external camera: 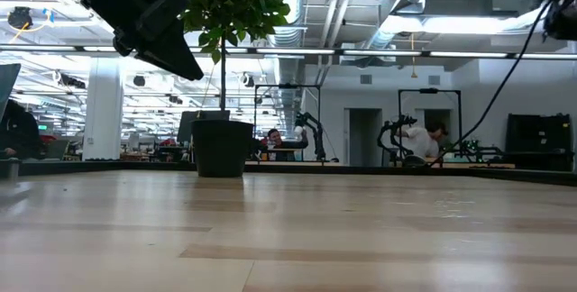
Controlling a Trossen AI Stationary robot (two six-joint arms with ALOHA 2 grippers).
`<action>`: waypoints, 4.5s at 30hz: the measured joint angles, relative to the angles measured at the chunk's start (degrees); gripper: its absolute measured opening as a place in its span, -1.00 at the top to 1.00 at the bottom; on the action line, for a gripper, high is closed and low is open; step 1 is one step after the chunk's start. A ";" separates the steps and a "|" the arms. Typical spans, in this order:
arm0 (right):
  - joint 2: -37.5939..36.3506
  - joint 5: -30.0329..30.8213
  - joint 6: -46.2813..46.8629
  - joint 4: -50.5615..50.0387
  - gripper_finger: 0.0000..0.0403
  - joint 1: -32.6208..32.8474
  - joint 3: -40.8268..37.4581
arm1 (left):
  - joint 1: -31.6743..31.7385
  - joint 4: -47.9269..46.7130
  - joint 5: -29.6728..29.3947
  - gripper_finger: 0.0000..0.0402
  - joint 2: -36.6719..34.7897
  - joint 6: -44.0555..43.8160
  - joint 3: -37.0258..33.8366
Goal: Sort pens & pencils
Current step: Put the white pencil into the transparent bin, then return to Home Position
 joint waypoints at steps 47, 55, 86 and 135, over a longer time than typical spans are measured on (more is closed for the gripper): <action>3.84 14.78 24.47 1.61 0.67 11.00 -3.61 | 0.00 -0.07 1.46 0.51 0.00 0.20 0.00; 3.84 20.39 16.88 1.68 0.67 10.93 -3.61 | -0.02 -0.09 1.57 0.51 0.00 0.22 0.00; 3.11 47.09 -4.53 -3.15 0.67 -10.76 -3.61 | -10.81 -18.71 -2.07 0.51 -22.14 5.19 0.04; -38.17 -34.07 -47.77 20.39 0.67 -40.20 -15.10 | -10.45 38.03 22.91 0.51 -49.17 44.41 -30.86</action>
